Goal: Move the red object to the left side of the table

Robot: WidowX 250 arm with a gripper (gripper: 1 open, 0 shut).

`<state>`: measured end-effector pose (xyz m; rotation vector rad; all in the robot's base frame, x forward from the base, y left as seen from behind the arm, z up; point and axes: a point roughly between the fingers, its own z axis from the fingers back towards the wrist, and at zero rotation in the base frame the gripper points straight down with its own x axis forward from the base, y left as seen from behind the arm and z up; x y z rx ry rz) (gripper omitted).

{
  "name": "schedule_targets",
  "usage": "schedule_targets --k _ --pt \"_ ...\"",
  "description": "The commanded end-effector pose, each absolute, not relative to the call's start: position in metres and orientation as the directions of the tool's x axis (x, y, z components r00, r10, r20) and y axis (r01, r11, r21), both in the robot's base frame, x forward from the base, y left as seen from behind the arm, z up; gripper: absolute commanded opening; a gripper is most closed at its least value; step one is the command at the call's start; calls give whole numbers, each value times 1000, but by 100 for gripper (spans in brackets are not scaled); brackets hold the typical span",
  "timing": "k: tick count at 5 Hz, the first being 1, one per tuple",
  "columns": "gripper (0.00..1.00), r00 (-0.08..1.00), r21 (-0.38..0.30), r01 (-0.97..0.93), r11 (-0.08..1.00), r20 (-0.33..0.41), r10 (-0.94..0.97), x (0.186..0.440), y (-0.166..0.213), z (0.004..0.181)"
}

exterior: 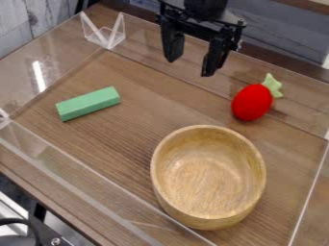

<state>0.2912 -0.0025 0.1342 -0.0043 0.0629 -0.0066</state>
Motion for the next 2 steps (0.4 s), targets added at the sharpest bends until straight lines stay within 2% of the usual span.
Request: schedule_targets --k 1,2 --pt "100 998 -10 13 1000 -65 -14 301 -14 122" --pt "100 999 -15 -31 999 -44 30 314 -39 106"
